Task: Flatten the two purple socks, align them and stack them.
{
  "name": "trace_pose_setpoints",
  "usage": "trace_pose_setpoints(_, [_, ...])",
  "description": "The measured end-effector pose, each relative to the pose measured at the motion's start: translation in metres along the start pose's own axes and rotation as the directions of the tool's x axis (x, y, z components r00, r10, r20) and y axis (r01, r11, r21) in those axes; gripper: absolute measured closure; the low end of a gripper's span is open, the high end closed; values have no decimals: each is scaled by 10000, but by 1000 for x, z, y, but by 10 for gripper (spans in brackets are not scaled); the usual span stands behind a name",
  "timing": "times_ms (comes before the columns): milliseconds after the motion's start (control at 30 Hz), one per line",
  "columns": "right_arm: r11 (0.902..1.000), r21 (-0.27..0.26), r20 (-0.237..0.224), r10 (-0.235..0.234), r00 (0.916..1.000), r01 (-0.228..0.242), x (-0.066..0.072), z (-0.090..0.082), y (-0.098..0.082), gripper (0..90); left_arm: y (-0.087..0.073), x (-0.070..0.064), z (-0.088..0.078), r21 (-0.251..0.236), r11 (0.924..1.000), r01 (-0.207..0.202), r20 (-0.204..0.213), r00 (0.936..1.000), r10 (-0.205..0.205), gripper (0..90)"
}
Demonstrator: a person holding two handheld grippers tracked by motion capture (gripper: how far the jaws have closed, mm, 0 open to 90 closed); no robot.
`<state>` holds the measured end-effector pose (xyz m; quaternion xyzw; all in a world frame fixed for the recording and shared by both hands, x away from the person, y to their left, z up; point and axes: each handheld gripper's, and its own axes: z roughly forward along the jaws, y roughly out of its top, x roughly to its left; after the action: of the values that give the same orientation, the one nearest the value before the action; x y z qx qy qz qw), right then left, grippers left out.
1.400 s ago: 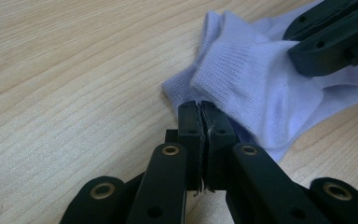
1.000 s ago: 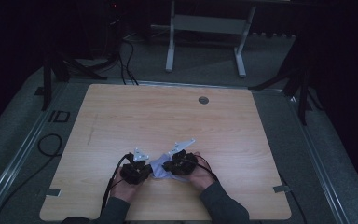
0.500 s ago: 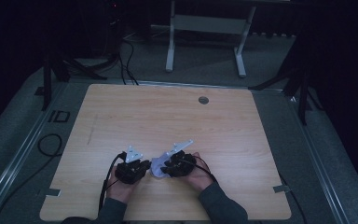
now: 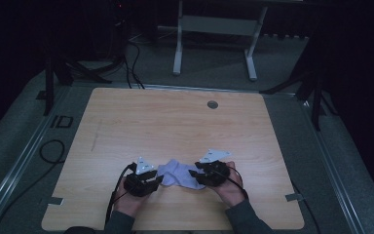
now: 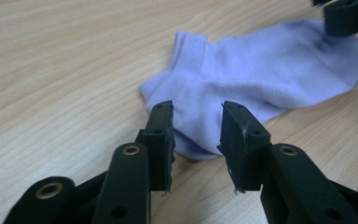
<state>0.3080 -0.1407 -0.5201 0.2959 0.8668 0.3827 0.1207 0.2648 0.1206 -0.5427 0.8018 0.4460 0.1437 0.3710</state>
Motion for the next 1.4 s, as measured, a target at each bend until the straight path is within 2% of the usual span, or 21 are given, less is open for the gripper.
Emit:
trace_pose_setpoints(133, [9997,246,427,23,9991,-34,-3,-6,-18,618,-1,-2,7,239,9997,73,-89,9999,-71,614])
trace_pose_setpoints(267, [9961,870,926,-217,9955,136,-3,1,-31,646,0,-3,13,358,9992,156,-133,9998,-151,609])
trace_pose_setpoints(367, [9928,1155,999,-433,9941,317,-3,7,-35,665,1,-4,16,373,9992,109,-222,9997,-101,617])
trace_pose_setpoints(400, [9932,1120,964,-419,9945,310,-3,8,-36,672,1,-4,17,383,9992,80,-264,9996,-70,643])
trace_pose_setpoints(533, [9937,1096,751,-310,9967,226,-5,8,-36,691,3,-4,18,302,9995,12,-186,9998,-6,855])
trace_pose_setpoints(633, [9945,1026,662,-275,9974,206,-7,8,-37,698,5,-3,18,280,9995,-158,-318,9994,167,873])
trace_pose_setpoints(800, [9942,1050,611,-295,9977,230,-7,8,-37,707,8,3,12,-142,9998,-161,-944,9954,147,875])
trace_pose_setpoints(867, [9942,1054,567,-276,9980,215,-7,8,-37,712,8,5,14,-65,9998,-187,-1101,9938,179,875])
trace_pose_setpoints(967, [9945,1027,517,-238,9984,184,-8,8,-37,713,8,6,21,160,9997,-184,-1104,9937,201,854])
trace_pose_setpoints(1033, [9947,1021,519,-206,9984,152,-8,8,-38,713,10,7,18,-48,9999,-129,-1094,9939,123,783])
trace_pose_setpoints(1100, [9947,1020,516,-208,9985,155,-8,8,-38,714,13,9,13,-521,9986,-106,-961,9954,56,751])
trace_pose_setpoints(1200, [9947,1019,489,-206,9986,155,-8,8,-38,714,19,10,11,-799,9965,-252,-805,9966,188,718])
trace_pose_setpoints(1367, [9946,1028,488,-200,9986,149,-8,8,-38,714,21,10,21,-416,9976,-561,-581,9969,536,731])
trace_pose_setpoints(1400, [9946,1027,483,-210,9986,159,-8,8,-38,714,19,10,28,-90,9980,-619,-548,9966,613,741])
